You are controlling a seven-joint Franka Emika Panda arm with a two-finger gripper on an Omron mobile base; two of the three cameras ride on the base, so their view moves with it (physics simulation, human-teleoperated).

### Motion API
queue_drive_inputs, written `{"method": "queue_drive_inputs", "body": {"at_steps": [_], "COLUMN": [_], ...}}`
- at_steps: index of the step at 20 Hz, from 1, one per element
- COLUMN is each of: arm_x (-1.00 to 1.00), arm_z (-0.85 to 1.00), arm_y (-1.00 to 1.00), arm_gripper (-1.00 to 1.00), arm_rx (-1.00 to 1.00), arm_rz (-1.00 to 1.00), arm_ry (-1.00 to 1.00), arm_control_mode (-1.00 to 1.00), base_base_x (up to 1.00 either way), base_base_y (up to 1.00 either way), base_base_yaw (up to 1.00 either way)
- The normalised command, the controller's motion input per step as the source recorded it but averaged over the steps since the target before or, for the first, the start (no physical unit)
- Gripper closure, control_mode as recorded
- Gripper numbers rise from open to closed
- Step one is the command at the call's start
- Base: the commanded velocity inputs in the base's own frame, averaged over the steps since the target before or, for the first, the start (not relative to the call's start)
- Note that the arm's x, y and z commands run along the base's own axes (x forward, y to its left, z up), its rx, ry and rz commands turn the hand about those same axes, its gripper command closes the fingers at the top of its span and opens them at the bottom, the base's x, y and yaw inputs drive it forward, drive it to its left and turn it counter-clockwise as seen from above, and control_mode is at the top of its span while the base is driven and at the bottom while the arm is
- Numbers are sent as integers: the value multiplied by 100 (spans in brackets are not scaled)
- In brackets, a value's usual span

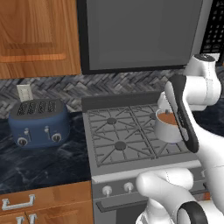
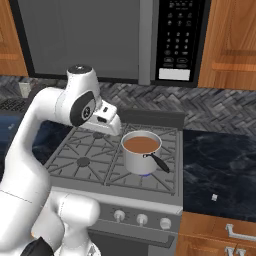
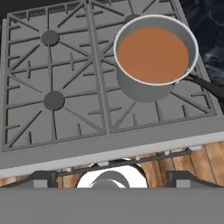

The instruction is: Pick up the sugar cube(s) and place them in the saucepan with hot chocolate.

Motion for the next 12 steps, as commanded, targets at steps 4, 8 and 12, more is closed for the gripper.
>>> {"method": "queue_drive_inputs", "body": {"at_steps": [4,8,12], "arm_x": [-33,-11,-15], "arm_z": [-17,-26,-22], "arm_y": [-100,-100,-100], "arm_gripper": [-100,-100,-100], "arm_rx": [13,13,16], "arm_rz": [-10,-4,9], "arm_ry": [0,0,-4], "arm_control_mode": [-100,-100,-100], "base_base_x": [0,0,0], "base_base_y": [0,0,0], "base_base_yaw": [0,0,0]}}
